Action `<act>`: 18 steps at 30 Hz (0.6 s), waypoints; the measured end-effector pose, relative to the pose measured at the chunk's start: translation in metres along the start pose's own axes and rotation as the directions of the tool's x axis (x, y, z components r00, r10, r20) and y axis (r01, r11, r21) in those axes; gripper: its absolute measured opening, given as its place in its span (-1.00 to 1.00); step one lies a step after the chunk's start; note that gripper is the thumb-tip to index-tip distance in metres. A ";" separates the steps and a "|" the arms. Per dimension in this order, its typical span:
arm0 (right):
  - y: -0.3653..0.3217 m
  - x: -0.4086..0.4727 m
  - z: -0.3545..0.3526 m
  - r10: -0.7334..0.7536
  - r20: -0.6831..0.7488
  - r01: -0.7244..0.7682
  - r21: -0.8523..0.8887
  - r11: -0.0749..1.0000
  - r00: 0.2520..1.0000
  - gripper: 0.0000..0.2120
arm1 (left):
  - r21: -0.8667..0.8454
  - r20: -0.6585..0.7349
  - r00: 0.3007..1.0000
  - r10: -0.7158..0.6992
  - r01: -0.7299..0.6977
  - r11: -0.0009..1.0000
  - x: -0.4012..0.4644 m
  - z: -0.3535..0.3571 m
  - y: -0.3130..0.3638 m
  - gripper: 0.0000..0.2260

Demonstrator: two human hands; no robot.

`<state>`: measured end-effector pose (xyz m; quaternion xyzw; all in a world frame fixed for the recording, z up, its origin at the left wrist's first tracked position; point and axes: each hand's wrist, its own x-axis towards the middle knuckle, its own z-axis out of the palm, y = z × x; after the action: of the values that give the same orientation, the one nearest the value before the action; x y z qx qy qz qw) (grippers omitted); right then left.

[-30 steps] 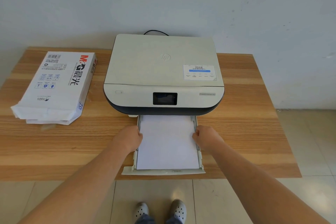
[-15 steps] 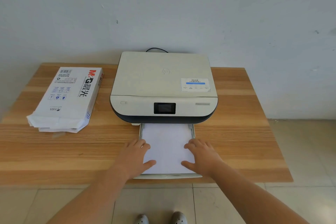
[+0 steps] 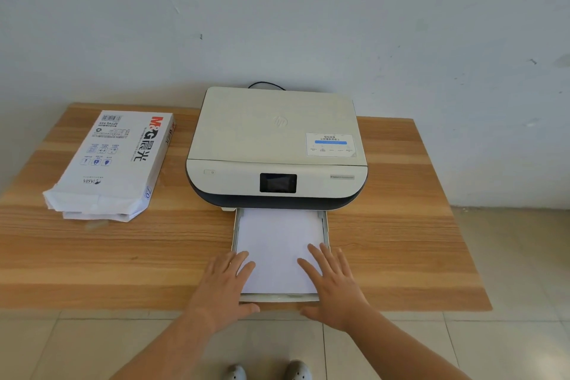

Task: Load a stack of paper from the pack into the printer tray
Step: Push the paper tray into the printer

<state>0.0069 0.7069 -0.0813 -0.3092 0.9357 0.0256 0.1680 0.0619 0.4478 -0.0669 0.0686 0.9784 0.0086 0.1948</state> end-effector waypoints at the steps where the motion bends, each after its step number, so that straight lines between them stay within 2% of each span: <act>1: -0.001 0.000 0.002 0.012 0.001 -0.012 -0.001 1.000 1.000 -0.10 | -0.010 0.020 1.000 -0.017 0.017 1.000 0.000 0.002 0.000 -0.22; 5: -0.002 0.001 0.012 0.024 -0.013 -0.024 -0.016 1.000 1.000 -0.11 | -0.003 -0.002 1.000 -0.006 0.006 1.000 0.001 0.007 0.002 -0.15; 18: -0.002 0.006 0.019 0.065 -0.008 -0.066 -0.027 0.997 0.998 -0.12 | 0.000 -0.028 1.000 -0.006 0.006 1.000 0.004 0.009 0.006 -0.24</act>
<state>0.0093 0.7049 -0.1011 -0.2807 0.9454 0.0426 0.1598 0.0624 0.4541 -0.0760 0.0656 0.9813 0.0091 0.1809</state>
